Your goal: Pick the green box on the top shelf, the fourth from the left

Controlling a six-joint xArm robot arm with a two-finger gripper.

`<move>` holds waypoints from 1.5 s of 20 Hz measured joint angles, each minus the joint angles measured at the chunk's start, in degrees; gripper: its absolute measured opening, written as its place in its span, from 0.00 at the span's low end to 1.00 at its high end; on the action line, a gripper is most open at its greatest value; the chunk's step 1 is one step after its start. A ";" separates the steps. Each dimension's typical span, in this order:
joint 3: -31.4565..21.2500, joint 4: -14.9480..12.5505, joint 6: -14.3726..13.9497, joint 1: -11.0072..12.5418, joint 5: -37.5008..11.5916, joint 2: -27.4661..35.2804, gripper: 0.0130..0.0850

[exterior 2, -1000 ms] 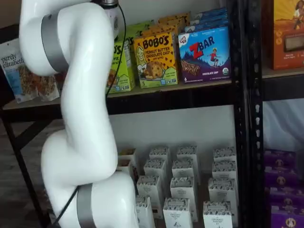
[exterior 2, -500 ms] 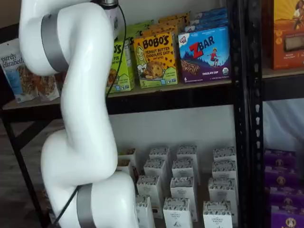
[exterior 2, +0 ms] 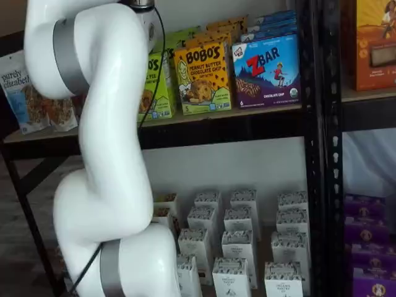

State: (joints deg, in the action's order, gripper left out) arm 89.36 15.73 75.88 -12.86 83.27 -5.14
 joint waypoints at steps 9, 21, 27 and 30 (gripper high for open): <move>-0.18 0.30 -0.05 0.02 -0.17 -0.39 0.28; 0.42 0.55 -0.32 -0.10 0.48 -0.34 0.17; 1.36 0.62 -0.84 -0.44 2.07 -0.20 0.17; 2.37 0.26 -1.42 -0.87 3.53 0.00 0.17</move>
State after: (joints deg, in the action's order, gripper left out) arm 91.73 15.99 74.46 -13.73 86.80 -5.14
